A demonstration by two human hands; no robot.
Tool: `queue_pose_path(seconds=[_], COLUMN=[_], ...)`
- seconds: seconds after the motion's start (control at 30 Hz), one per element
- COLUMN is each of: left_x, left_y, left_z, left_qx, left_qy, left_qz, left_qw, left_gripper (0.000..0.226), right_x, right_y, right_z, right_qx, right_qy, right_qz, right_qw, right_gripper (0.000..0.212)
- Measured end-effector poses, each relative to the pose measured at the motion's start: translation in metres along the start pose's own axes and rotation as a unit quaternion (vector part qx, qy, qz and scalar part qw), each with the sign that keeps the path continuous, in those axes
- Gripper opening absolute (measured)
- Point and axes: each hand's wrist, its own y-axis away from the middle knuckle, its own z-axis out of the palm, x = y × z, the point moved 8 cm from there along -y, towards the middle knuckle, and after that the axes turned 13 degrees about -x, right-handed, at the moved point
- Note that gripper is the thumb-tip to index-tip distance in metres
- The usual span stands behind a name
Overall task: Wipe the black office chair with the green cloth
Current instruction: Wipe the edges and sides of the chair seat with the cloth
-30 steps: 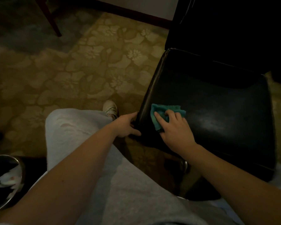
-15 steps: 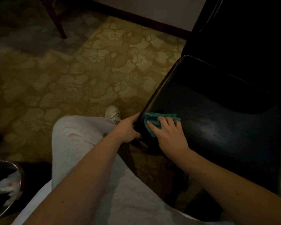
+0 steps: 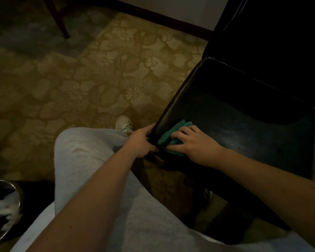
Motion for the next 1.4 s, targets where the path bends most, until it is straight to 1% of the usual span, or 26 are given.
queue_pose_path(seconds=[0.07,0.2,0.27,0.3,0.37,0.43,0.47,0.53,0.6,0.63,0.67,0.73,0.87,0.97,1.03,1.1,1.2,1.33,1.4], left_x=[-0.002,-0.002,-0.001,0.001,0.011,0.03,0.044,0.067,0.077,0.077,0.076,0.072,0.071,0.073,0.076,0.077,0.075,0.08,0.083], left_y=[-0.001,-0.002,-0.001,0.0,0.007,0.018,0.024,0.032,0.03,0.028,0.027,0.024,0.025,0.025,0.024,0.022,0.018,0.02,0.021], left_z=[-0.001,-0.003,-0.002,-0.002,-0.005,-0.009,-0.008,-0.001,0.009,0.013,0.016,0.019,0.018,0.016,0.016,0.018,0.024,0.028,0.028], left_qx=[0.005,0.014,0.016,0.02,0.049,0.087,0.101,0.107,0.089,0.078,0.068,0.059,0.064,0.064,0.071,0.075,0.064,0.071,0.075], left_qy=[0.005,-0.01,-0.027,-0.045,-0.127,-0.252,-0.319,-0.441,-0.525,-0.55,-0.564,-0.569,-0.544,-0.521,-0.503,-0.501,-0.506,-0.514,-0.521], left_qz=[0.002,-0.005,-0.006,-0.003,0.006,0.026,0.046,0.094,0.128,0.132,0.129,0.122,0.136,0.138,0.146,0.152,0.15,0.155,0.149], left_qw=[1.0,1.0,1.0,0.999,0.991,0.964,0.941,0.886,0.837,0.821,0.813,0.811,0.825,0.84,0.849,0.849,0.847,0.841,0.837], left_gripper=[0.095,0.097,0.101,0.104,0.113,0.114,0.113,0.11,0.109,0.109,0.11,0.111,0.117,0.119,0.114,0.108,0.106,0.11,0.113], right_x=[-0.002,-0.005,-0.003,-0.001,0.004,0.008,0.008,0.002,-0.004,-0.007,-0.008,-0.008,0.001,0.007,0.009,0.011,0.011,0.01,0.015], right_y=[-0.006,-0.019,-0.014,-0.008,0.006,0.018,0.021,0.018,0.009,0.004,0.001,0.0,0.027,0.042,0.042,0.041,0.038,0.028,0.026], right_z=[-0.006,-0.018,-0.017,-0.013,-0.003,0.006,0.007,0.005,0.0,-0.001,-0.003,-0.003,0.008,0.013,0.009,0.01,0.02,0.009,0.005], right_qx=[0.002,0.028,0.03,0.027,0.02,0.031,0.038,0.042,0.034,0.032,0.034,0.034,0.019,0.028,0.056,0.077,0.041,0.039,0.024], right_qy=[0.001,-0.034,-0.04,-0.038,-0.034,-0.038,-0.039,-0.038,-0.04,-0.045,-0.053,-0.073,-0.11,-0.194,-0.249,-0.231,-0.177,-0.16,-0.154], right_qz=[0.012,0.052,0.048,0.04,0.031,0.034,0.037,0.04,0.045,0.049,0.053,0.051,0.005,0.01,0.031,0.063,0.106,0.102,0.097], right_qw=[1.0,0.998,0.998,0.998,0.999,0.998,0.998,0.998,0.998,0.997,0.997,0.995,0.994,0.98,0.966,0.968,0.978,0.981,0.983], right_gripper=[0.053,0.051,0.05,0.05,0.053,0.053,0.053,0.051,0.047,0.047,0.047,0.047,0.042,0.042,0.039,0.036,0.047,0.044,0.041])
